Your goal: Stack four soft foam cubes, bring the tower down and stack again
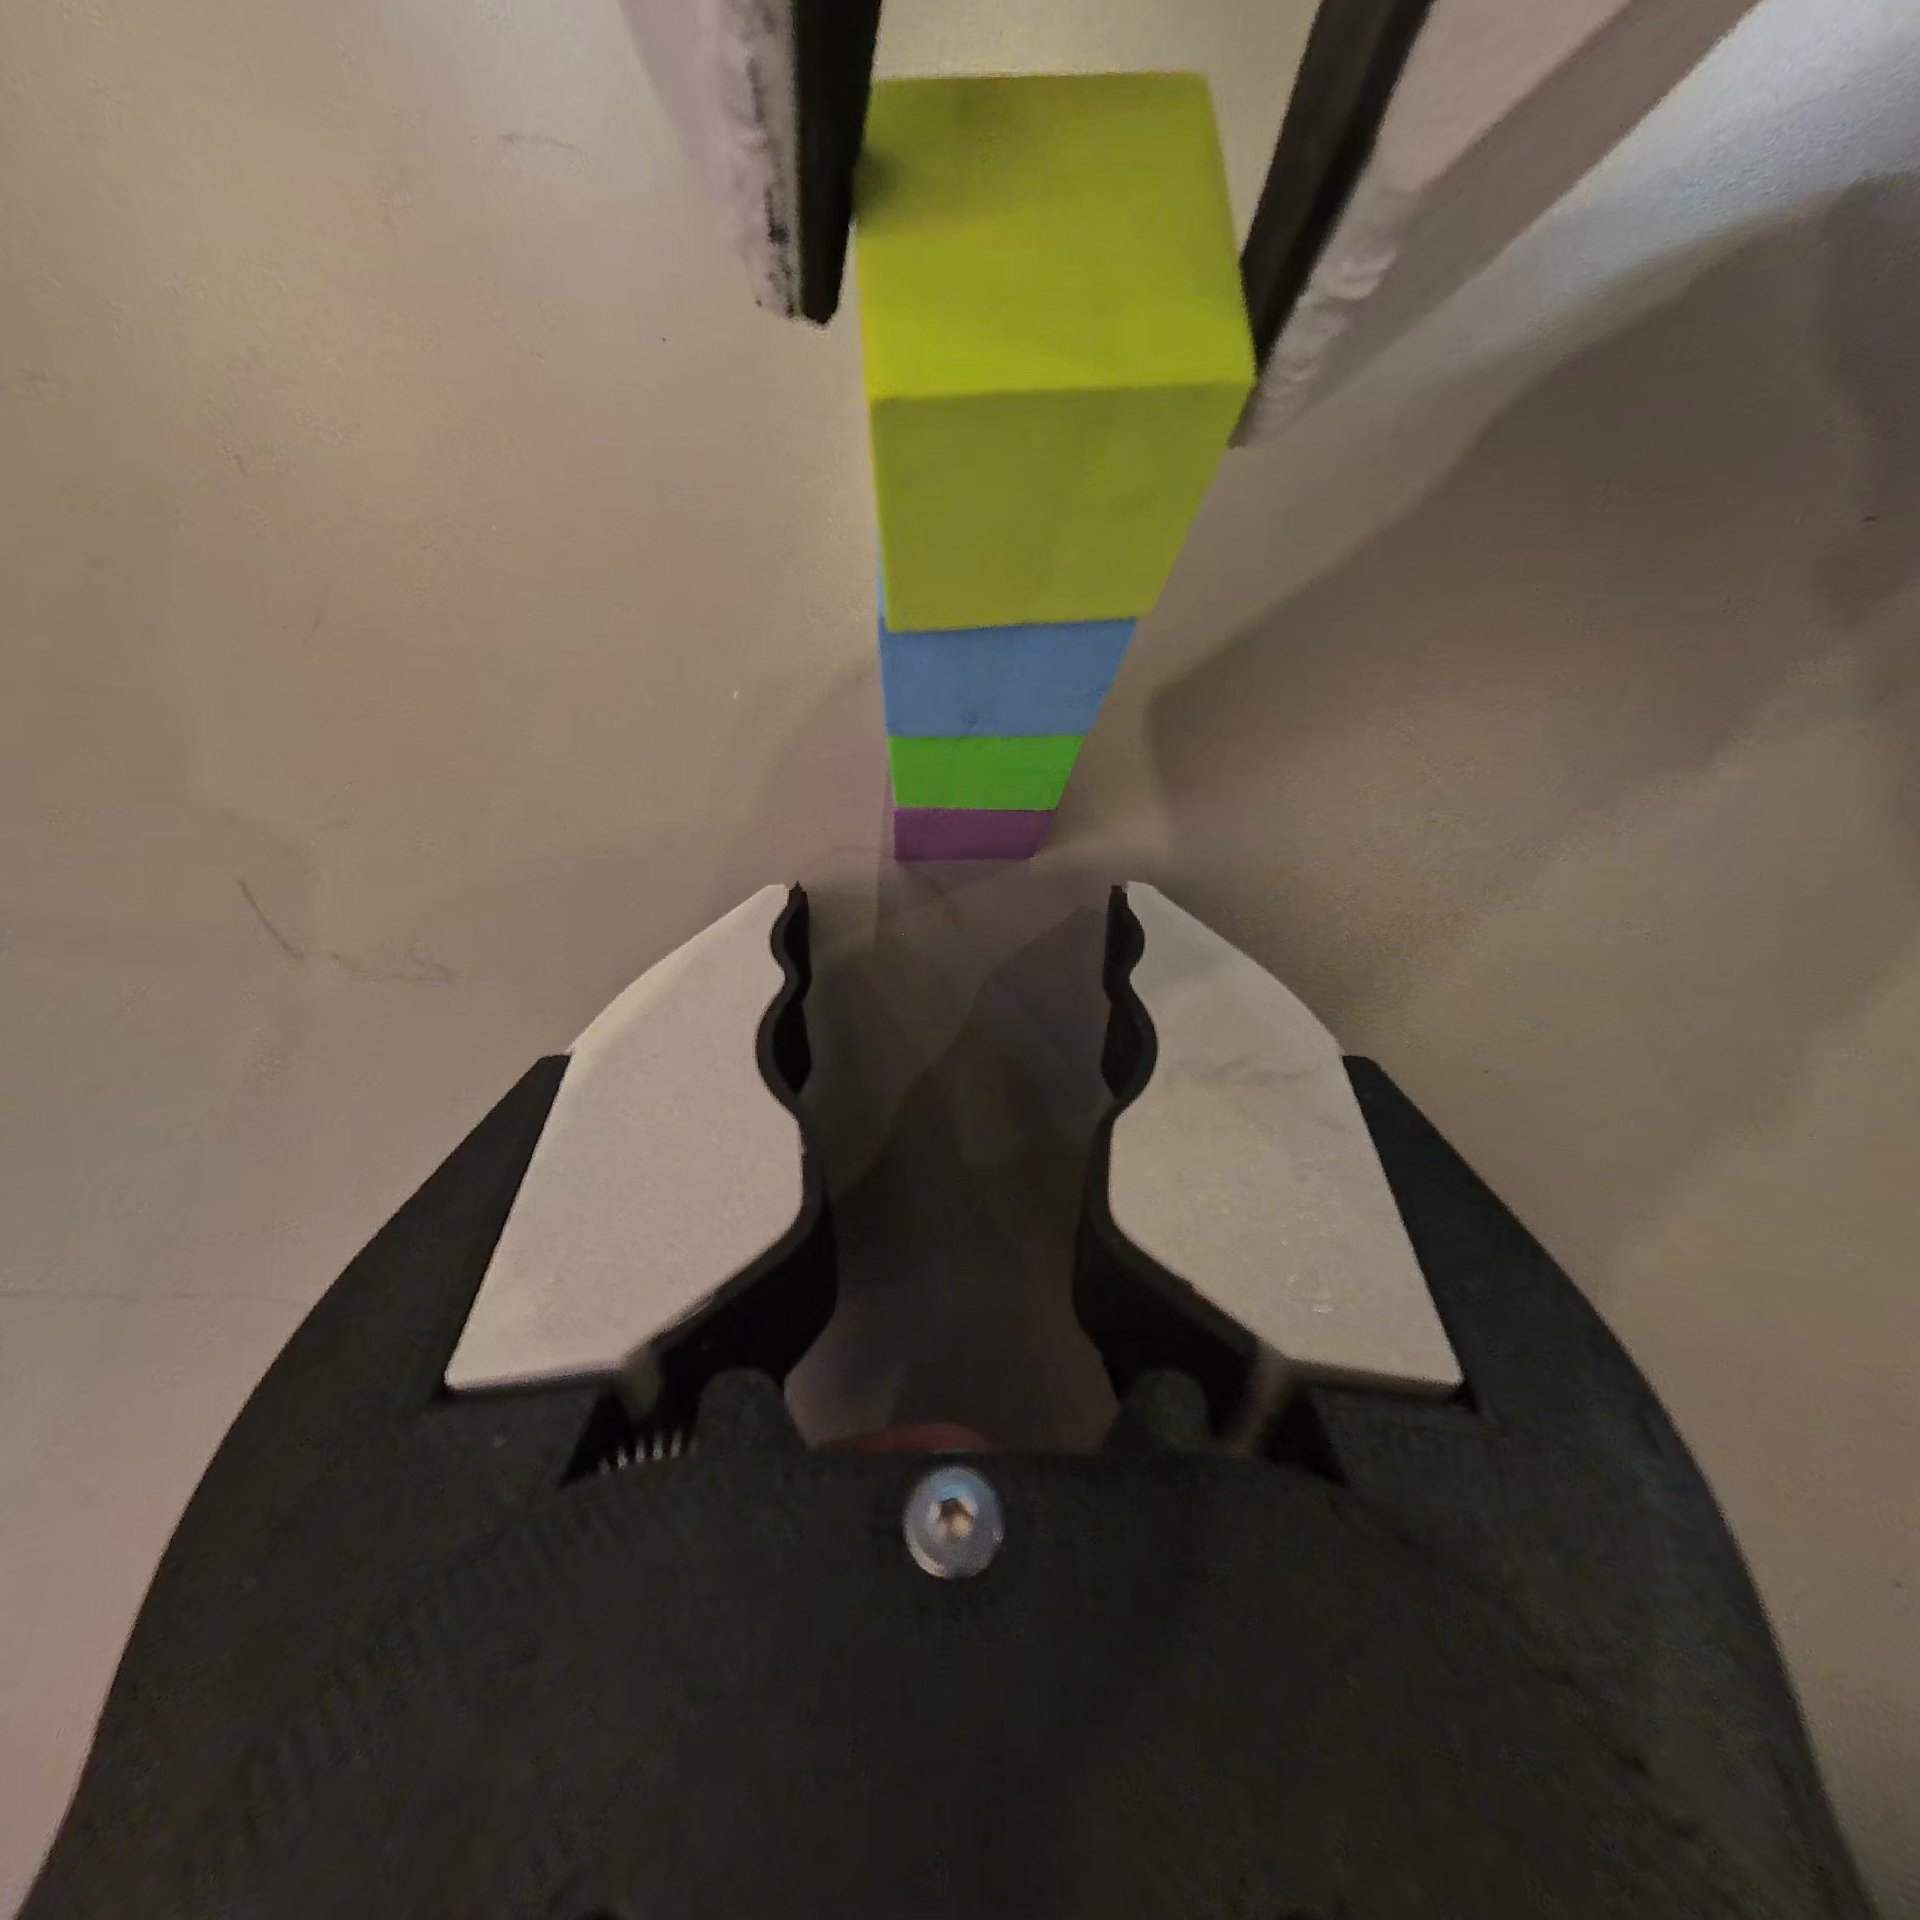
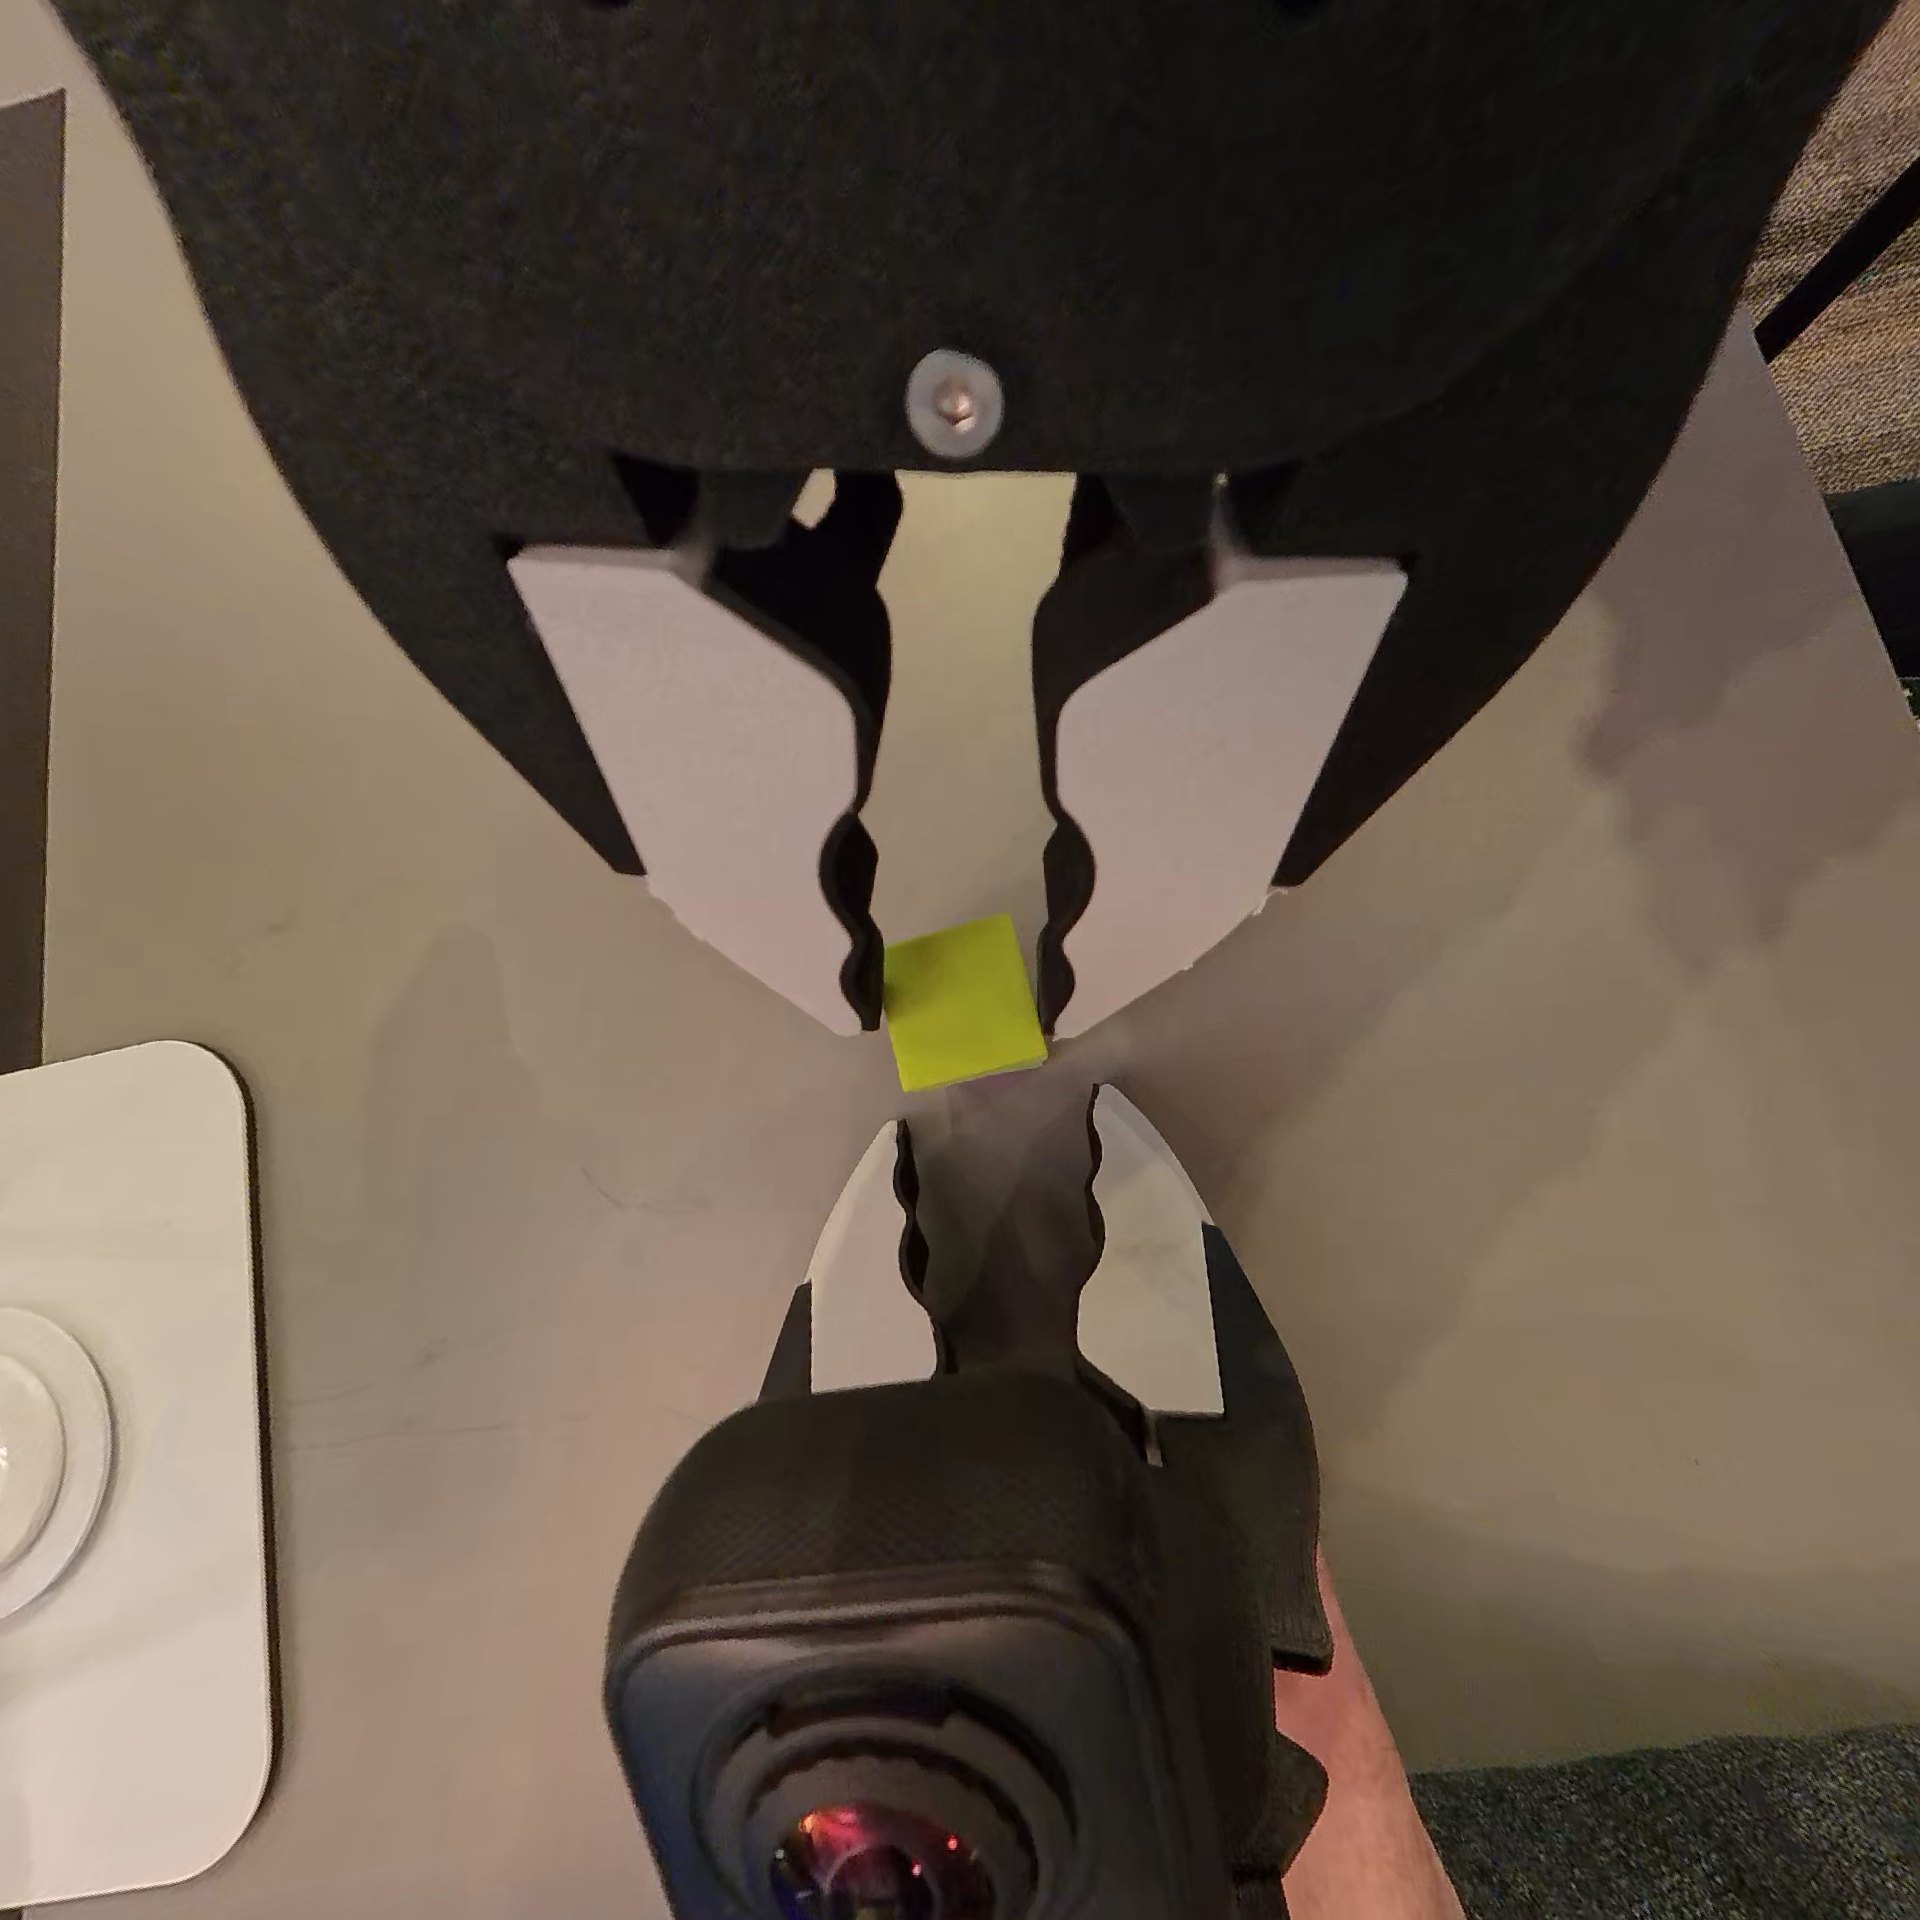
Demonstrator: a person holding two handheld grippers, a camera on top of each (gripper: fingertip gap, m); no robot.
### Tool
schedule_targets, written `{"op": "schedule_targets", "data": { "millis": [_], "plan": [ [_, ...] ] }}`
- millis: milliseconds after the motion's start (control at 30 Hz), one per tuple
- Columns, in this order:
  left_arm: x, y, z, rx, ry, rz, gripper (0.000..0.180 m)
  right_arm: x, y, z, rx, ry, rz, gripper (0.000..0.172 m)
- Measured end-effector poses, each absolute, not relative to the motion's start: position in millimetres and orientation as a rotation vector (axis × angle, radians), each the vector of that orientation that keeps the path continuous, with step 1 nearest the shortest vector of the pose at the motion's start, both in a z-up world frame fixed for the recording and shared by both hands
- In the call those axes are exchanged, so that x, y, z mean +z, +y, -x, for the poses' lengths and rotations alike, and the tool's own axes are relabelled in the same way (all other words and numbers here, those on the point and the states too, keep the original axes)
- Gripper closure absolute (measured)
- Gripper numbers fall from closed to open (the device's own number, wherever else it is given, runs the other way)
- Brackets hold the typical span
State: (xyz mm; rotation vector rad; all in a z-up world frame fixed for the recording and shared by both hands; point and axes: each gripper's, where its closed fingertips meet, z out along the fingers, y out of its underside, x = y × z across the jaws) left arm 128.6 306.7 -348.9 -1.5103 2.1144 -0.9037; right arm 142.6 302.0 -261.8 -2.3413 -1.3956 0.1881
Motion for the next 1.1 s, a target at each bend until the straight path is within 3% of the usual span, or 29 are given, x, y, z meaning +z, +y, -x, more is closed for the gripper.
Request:
{"op": "schedule_targets", "data": {
  "millis": [967,1100],
  "plan": [
    [-349.1,306.4,-128.8,-0.904,2.115,1.510,0.126,-262.5,303.4,-141.4,0.177,-1.398,2.322,0.143],
    [-349.1,306.1,-128.6,-0.906,2.117,1.509,0.126,-260.7,303.8,-141.7,0.180,-1.383,2.322,0.129]
  ]
}}
